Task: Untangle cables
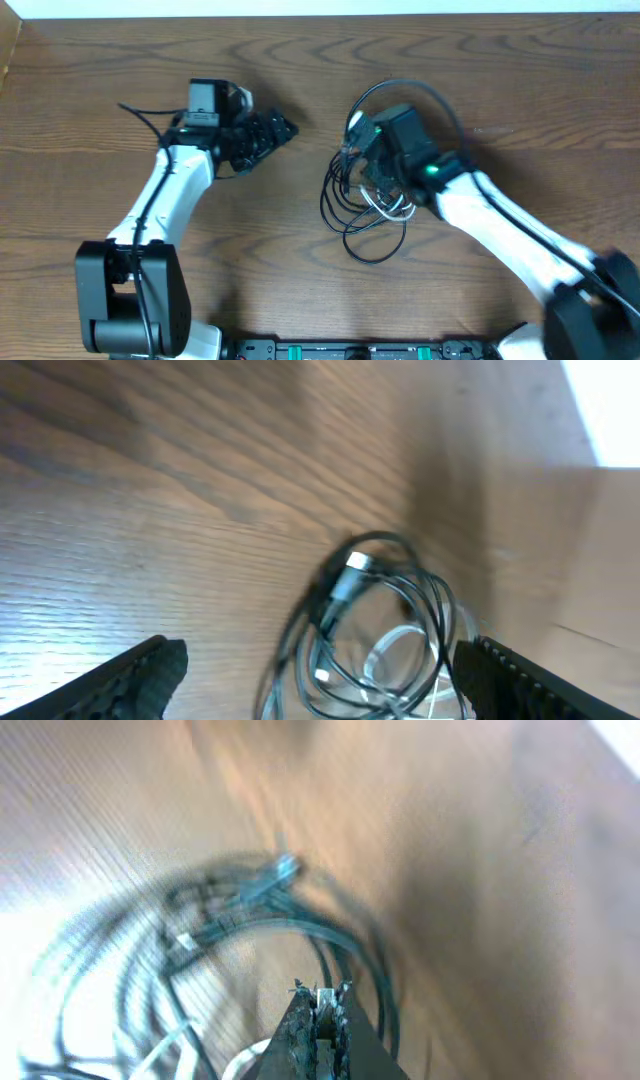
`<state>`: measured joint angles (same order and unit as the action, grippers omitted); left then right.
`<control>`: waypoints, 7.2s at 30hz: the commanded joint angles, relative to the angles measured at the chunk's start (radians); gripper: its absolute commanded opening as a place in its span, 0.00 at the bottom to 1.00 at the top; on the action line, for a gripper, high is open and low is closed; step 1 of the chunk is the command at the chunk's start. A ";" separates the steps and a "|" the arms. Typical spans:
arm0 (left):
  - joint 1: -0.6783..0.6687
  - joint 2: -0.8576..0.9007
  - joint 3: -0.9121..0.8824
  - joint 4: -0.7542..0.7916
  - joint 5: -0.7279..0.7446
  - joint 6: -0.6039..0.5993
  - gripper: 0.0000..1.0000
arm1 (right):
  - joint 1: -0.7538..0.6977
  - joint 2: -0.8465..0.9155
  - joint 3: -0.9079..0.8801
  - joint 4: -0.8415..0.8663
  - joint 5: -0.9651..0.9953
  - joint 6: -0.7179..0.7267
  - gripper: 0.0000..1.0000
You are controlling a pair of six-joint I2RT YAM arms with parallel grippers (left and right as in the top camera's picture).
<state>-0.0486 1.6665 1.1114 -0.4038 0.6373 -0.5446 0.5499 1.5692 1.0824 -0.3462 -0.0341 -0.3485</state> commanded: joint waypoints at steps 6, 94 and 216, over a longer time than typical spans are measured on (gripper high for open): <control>0.076 -0.001 0.006 0.195 0.579 -0.090 0.91 | -0.143 -0.232 0.019 0.243 -0.423 0.311 0.01; -0.311 -0.001 0.005 0.462 0.217 -1.086 0.33 | -0.241 -0.273 0.019 0.766 -0.705 1.028 0.01; -0.151 -0.001 0.005 0.307 0.312 -1.249 0.07 | 0.305 0.314 0.016 -0.034 0.185 -0.030 0.32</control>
<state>-0.2001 1.6665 1.1091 -0.0971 0.9375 -1.7840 0.8310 1.8706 1.1011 -0.3573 0.1368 -0.3222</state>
